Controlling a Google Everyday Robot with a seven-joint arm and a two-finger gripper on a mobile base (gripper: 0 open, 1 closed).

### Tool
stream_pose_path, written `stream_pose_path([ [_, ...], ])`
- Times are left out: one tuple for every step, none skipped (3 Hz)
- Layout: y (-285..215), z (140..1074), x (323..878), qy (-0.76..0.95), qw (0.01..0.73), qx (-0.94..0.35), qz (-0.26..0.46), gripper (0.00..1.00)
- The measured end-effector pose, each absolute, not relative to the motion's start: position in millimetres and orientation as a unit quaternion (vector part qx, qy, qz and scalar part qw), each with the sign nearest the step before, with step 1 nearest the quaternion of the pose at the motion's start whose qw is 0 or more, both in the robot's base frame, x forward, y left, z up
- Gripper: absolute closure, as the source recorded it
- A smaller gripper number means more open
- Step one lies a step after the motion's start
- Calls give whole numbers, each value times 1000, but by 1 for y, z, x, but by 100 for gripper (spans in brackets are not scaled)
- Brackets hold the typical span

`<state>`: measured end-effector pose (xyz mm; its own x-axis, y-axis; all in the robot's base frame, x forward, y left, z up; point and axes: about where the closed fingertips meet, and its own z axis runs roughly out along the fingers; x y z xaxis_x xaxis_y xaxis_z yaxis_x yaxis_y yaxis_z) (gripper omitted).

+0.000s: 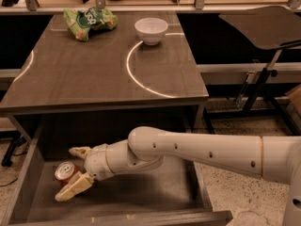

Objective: Pick coke can from top drawer and place on counter

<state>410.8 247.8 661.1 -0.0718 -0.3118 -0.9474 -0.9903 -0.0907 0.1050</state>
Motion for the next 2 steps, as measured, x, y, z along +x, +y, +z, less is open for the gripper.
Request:
stream_pose_path([
  [244, 657, 414, 570, 377, -568, 459, 41],
  [242, 660, 416, 574, 382, -559, 461, 64],
])
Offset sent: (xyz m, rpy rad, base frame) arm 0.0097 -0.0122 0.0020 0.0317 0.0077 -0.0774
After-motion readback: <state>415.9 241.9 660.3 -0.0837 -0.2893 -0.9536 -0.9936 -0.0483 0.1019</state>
